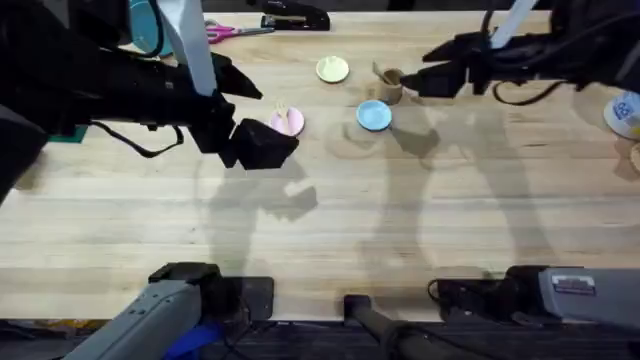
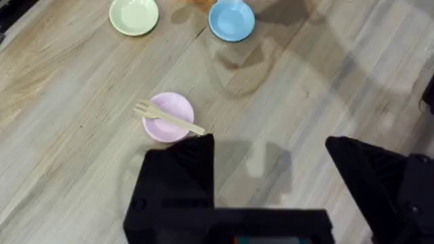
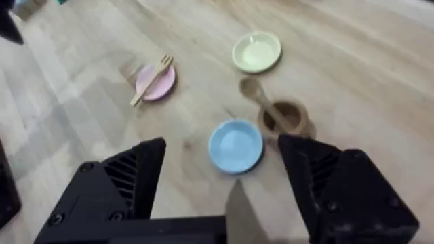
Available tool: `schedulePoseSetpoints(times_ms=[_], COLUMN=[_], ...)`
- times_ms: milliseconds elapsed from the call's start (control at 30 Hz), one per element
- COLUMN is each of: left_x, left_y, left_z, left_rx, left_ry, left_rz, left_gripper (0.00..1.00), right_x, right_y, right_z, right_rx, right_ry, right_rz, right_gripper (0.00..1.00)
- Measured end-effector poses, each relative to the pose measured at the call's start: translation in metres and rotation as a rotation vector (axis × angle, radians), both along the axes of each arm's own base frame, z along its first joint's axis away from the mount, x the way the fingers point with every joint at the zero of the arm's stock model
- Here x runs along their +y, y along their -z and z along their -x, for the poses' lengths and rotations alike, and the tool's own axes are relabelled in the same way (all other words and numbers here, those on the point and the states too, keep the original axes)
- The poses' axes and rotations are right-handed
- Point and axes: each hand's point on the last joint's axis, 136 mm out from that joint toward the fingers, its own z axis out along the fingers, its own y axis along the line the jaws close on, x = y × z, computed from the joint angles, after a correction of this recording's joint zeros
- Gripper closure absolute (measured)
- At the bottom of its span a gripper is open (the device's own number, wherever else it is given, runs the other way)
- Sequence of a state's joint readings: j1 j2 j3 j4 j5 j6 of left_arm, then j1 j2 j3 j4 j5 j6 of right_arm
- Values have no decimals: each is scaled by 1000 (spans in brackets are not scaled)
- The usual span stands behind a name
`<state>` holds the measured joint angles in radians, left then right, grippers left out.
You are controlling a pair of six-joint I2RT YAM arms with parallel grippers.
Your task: Pick up a utensil and set it on the pink plate, then put the other utensil in the container.
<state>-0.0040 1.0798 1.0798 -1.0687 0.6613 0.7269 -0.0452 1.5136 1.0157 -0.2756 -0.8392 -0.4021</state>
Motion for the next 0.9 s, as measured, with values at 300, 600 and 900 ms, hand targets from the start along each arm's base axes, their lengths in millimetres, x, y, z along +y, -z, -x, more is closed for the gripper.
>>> schedulePoseSetpoints(times_ms=[300,600,900], left_x=[0,0,0], left_y=[0,0,0], left_z=[0,0,0], left_rx=[0,0,0], left_ry=[0,0,0], left_rz=[0,0,0], left_gripper=[6,6,5], right_x=[-12,-24,-35], right_y=[-14,-18,-20], right_z=[63,114,117], right_rx=[145,225,197], right_ry=[82,132,176], right_rz=[133,250,311], right_gripper=[5,4,4])
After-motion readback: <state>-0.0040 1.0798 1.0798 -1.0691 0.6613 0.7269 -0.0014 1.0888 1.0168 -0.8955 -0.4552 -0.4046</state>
